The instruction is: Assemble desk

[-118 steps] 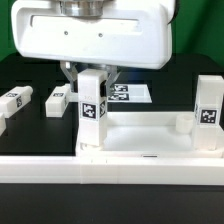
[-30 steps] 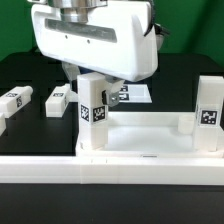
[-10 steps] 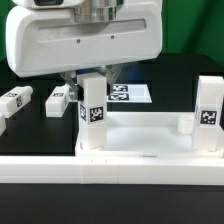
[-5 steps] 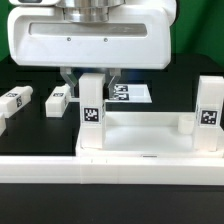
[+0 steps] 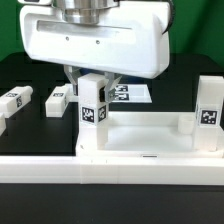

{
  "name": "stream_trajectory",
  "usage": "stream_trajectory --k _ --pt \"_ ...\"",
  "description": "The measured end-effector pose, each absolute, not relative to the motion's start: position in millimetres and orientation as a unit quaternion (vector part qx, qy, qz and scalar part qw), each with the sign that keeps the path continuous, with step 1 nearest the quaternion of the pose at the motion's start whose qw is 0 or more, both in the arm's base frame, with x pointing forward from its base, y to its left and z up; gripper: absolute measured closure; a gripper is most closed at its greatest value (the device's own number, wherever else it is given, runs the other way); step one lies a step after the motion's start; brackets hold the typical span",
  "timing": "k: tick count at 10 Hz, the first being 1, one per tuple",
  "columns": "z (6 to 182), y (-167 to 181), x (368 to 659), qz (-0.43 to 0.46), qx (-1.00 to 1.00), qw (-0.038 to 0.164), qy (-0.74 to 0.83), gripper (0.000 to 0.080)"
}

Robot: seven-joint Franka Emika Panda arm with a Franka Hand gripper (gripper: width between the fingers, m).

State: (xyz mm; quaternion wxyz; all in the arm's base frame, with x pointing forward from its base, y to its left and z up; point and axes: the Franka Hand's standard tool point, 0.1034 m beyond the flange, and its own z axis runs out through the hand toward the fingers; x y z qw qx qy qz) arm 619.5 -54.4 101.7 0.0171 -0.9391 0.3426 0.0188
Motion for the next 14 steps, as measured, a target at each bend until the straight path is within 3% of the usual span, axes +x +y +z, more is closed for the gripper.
stream_trajectory --k 4,5,6,7,9,14 --pt "101.5 -54.0 619.7 0.018 -0.936 0.017 0.351 0.0509" --pt "101.4 -54.0 619.7 0.018 -0.942 0.016 0.335 0.0326" --pt "101.9 -53.1 620.0 0.017 -0.954 0.011 0.301 0.0211" --pt "102.8 -51.4 621.0 0.014 -0.974 0.001 0.227 0.0211" --pt "102.5 -52.9 620.7 0.014 -0.986 0.002 0.165 0.0153" --pt "102.4 -52.1 620.6 0.015 -1.000 0.000 -0.015 0.0151"
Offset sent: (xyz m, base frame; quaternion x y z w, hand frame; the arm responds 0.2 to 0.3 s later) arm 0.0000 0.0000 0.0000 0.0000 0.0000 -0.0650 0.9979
